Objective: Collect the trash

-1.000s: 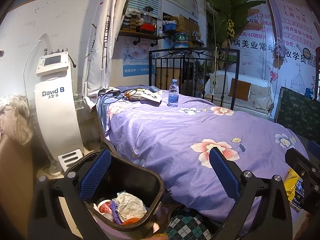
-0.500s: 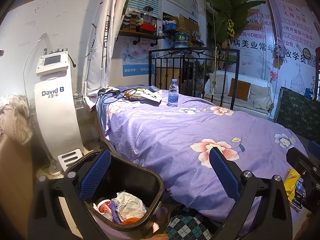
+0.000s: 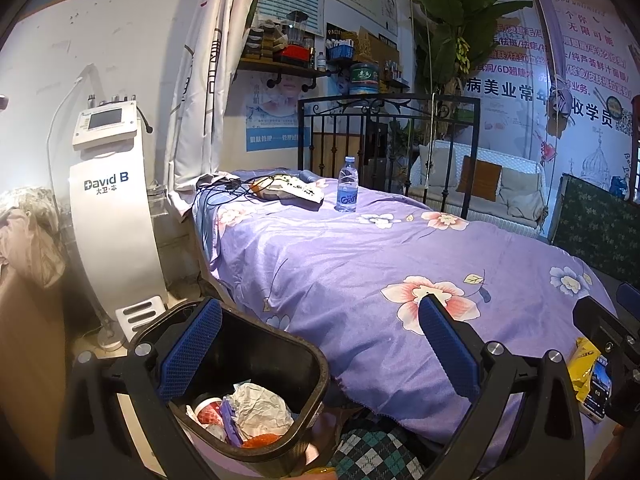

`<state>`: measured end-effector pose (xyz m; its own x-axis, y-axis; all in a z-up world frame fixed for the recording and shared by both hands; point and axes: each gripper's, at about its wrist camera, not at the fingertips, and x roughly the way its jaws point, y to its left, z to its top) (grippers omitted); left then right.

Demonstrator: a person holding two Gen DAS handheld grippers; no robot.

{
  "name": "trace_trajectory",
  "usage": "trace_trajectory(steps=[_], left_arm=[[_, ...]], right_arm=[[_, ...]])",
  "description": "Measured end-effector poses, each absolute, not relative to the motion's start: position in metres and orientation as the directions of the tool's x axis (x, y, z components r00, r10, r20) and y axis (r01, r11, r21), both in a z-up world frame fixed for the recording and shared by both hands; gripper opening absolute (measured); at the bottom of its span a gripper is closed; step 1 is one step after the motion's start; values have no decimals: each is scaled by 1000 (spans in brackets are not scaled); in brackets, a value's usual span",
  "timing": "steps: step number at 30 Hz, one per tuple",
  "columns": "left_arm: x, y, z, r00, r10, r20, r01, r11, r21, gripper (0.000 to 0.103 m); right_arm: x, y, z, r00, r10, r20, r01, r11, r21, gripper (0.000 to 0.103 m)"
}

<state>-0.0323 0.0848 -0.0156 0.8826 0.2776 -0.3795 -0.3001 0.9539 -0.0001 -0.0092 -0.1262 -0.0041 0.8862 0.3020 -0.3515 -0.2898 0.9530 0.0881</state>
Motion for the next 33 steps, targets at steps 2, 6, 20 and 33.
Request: trace_trajectory(steps=[2, 6, 20, 33], left_arm=[[-32, 84, -16, 882, 276, -381, -299, 954, 0, 97], [-31, 84, -16, 882, 277, -380, -300, 954, 0, 97], [-30, 84, -18, 881, 280, -381, -303, 953, 0, 97], [-29, 87, -23, 876, 270, -400, -298, 955, -8, 97]], right_arm=[[-9, -125, -4, 885, 303, -354, -291, 953, 88, 97], [-9, -125, -3, 884, 304, -355, -292, 952, 88, 97], [-9, -123, -2, 883, 305, -358, -293, 952, 88, 97], [-6, -119, -5, 875, 311, -370, -297, 950, 95, 97]])
